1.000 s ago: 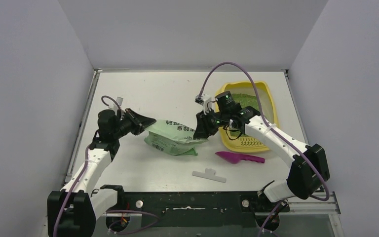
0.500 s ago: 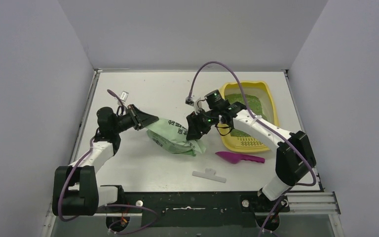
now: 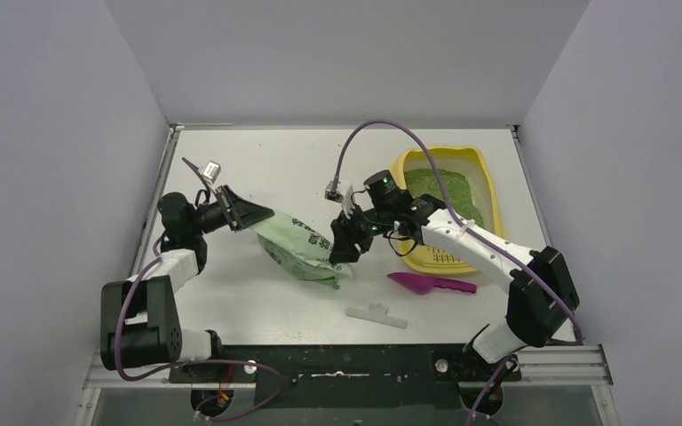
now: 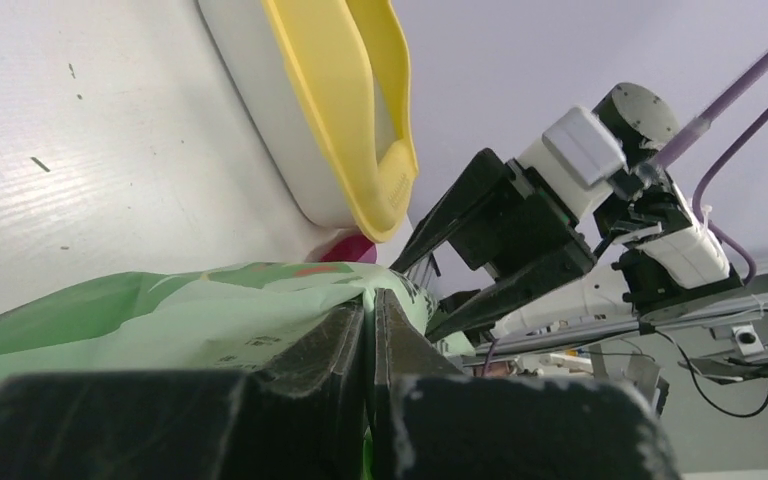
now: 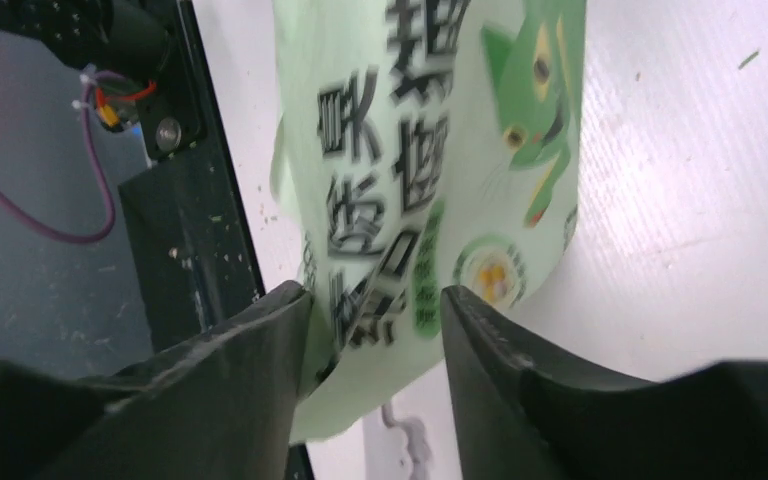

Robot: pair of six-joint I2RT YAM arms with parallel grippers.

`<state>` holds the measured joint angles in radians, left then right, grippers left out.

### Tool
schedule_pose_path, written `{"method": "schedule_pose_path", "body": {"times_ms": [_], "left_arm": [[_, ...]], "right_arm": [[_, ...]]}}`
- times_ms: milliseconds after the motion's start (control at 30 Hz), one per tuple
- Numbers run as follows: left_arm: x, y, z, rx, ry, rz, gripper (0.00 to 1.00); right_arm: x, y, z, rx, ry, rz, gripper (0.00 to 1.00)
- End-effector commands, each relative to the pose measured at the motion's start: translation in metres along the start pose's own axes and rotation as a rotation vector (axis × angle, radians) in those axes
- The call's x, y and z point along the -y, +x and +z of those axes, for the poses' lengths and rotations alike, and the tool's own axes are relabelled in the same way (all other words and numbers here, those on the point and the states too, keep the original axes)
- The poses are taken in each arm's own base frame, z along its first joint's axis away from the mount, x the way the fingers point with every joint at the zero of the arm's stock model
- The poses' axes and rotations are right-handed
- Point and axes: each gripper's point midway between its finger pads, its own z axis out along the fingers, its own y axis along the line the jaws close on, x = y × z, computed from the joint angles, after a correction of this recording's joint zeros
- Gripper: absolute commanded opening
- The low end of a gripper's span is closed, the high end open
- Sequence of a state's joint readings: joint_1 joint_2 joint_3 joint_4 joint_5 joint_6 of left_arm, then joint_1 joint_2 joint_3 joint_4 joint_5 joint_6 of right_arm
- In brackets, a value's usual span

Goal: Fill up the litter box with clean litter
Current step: Close the cat litter bag at the center of the board.

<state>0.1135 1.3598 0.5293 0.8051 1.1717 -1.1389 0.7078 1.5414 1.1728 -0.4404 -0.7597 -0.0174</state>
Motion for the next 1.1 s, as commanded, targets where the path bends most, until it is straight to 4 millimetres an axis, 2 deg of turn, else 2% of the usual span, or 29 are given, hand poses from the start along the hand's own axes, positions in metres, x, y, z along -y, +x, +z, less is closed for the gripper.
{"method": "schedule_pose_path", "body": {"times_ms": [0,267,367,467,600,700,933,1000,1067], "left_arm": [[0.036,-0.045,-0.009,0.151,0.052,0.226,0.00],[0.030,-0.037,-0.013,0.149,-0.037,0.240,0.00],[0.029,-0.036,-0.014,0.147,-0.051,0.232,0.00],[0.029,-0.036,-0.014,0.143,-0.049,0.222,0.00],[0.029,-0.038,-0.014,0.151,-0.049,0.218,0.00],[0.030,-0.039,-0.014,0.158,-0.046,0.213,0.00],[0.029,-0.043,-0.013,0.173,-0.039,0.193,0.00],[0.028,-0.044,-0.012,0.177,-0.039,0.185,0.00],[0.028,-0.046,-0.012,0.185,-0.036,0.177,0.00]], "right_arm": [[-0.008,0.025,-0.019,-0.090,0.028,0.059,0.63],[-0.003,0.024,-0.017,0.004,0.112,0.169,0.77],[0.006,0.014,-0.018,0.101,0.219,0.102,0.77],[0.024,0.003,-0.025,0.263,0.357,0.003,0.77],[0.026,-0.013,-0.040,0.527,0.400,-0.148,0.66],[0.023,-0.019,-0.045,0.616,0.399,-0.203,0.54],[0.015,-0.028,-0.037,0.684,0.401,-0.282,0.52],[0.015,-0.029,-0.037,0.707,0.428,-0.308,0.42],[0.018,-0.029,-0.038,0.706,0.474,-0.321,0.27]]}}
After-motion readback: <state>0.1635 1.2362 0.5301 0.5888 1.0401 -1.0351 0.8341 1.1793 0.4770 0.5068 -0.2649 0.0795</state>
